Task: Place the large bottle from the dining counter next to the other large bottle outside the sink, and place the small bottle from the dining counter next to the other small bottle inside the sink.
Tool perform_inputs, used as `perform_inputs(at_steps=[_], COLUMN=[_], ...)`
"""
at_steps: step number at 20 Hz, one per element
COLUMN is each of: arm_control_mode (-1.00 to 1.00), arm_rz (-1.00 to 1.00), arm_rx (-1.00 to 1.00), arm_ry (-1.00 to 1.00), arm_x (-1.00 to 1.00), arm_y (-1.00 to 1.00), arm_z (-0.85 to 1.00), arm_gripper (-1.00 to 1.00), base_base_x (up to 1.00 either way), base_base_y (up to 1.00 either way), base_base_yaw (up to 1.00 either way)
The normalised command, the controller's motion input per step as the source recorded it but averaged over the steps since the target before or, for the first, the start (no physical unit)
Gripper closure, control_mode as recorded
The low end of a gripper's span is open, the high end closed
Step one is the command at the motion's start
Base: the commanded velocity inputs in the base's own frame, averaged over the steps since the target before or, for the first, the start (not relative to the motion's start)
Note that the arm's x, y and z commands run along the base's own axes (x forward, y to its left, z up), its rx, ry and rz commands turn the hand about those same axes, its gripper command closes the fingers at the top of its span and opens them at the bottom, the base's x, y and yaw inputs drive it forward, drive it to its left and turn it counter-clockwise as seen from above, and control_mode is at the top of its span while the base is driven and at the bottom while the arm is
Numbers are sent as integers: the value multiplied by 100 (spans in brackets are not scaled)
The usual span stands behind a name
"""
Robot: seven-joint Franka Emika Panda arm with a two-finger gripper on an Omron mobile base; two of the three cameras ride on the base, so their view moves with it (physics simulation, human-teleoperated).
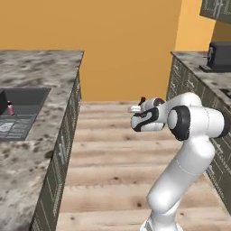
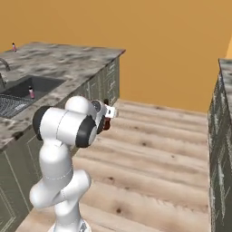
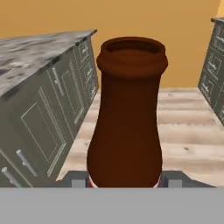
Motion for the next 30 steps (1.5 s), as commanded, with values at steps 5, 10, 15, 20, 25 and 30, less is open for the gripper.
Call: perform_inputs(at_steps=[5, 10, 15, 20, 25, 30], arm_control_mode=[100, 100, 100, 100, 100, 100], arm_rz=[0, 0, 0, 0, 0, 0], arm_rx=[0, 0, 0, 0, 0, 0], arm_ry=[0, 0, 0, 0, 0, 0], arm_x=[0, 0, 0, 0, 0, 0], arm_y=[0, 0, 0, 0, 0, 0], arm_z=[0, 0, 0, 0, 0, 0], arm_gripper=[100, 100, 100, 100, 100, 100], base_base_x=[50, 29, 20, 26, 49, 61], base_base_y=[-14, -13, -7, -3, -4, -7], base_base_yaw=[62, 59, 52, 49, 37, 25])
